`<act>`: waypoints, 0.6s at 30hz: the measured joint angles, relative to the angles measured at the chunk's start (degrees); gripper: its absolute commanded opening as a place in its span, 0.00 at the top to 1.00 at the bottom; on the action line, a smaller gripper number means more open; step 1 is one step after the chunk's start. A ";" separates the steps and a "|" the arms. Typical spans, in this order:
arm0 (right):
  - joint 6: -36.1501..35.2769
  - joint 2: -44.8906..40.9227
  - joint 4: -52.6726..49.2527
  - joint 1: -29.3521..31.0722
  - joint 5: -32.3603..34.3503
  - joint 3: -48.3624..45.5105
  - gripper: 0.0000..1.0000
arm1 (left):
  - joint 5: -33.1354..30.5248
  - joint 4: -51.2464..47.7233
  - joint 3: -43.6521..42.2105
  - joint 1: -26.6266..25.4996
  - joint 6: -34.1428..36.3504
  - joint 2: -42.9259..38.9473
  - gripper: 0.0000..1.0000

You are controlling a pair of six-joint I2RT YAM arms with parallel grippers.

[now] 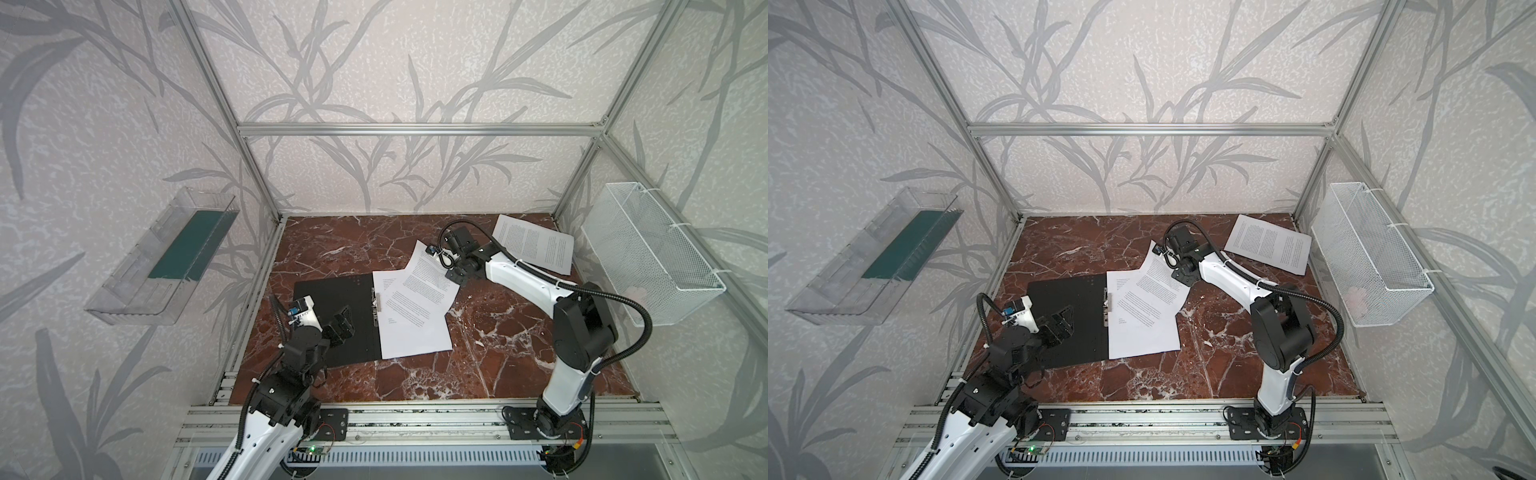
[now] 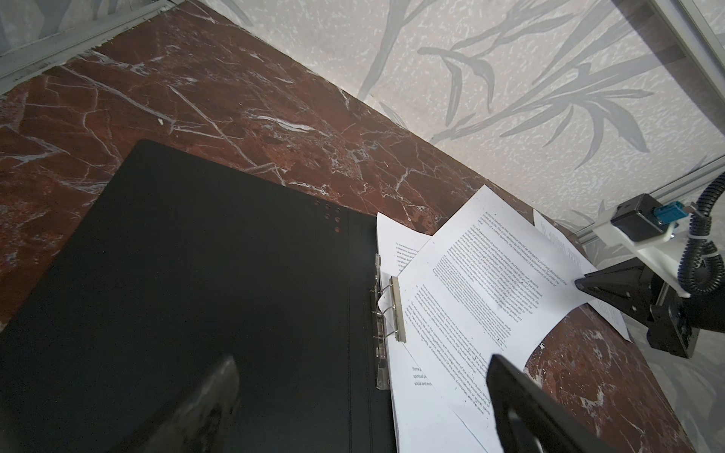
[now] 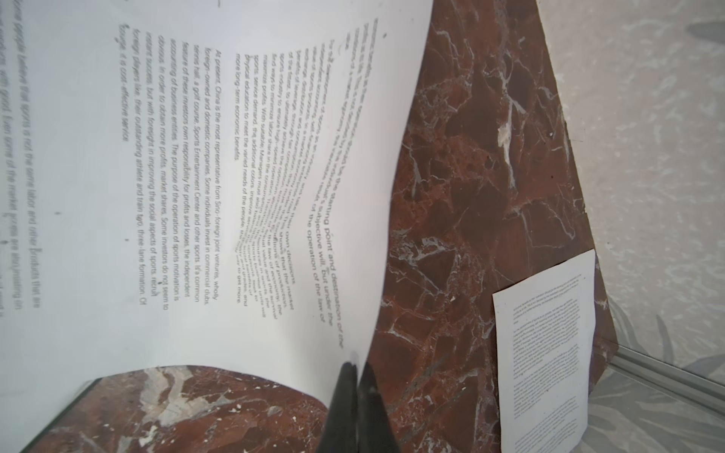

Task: Put the files into the folder
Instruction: 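Lay the sheet flat onto the folder's sheet stack with the right gripper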

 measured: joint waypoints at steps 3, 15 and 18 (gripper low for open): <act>-2.03 0.00 0.94 -1.55 0.87 0.33 1.00 | 0.02 0.20 -0.26 0.00 0.02 0.02 0.01; -6.25 -0.24 2.49 -1.38 1.16 0.59 1.00 | 0.24 1.18 -0.68 0.00 0.02 1.66 0.01; -7.52 -0.90 3.48 -0.50 -0.39 -0.07 1.00 | 0.28 1.40 -0.90 0.00 0.02 1.66 0.01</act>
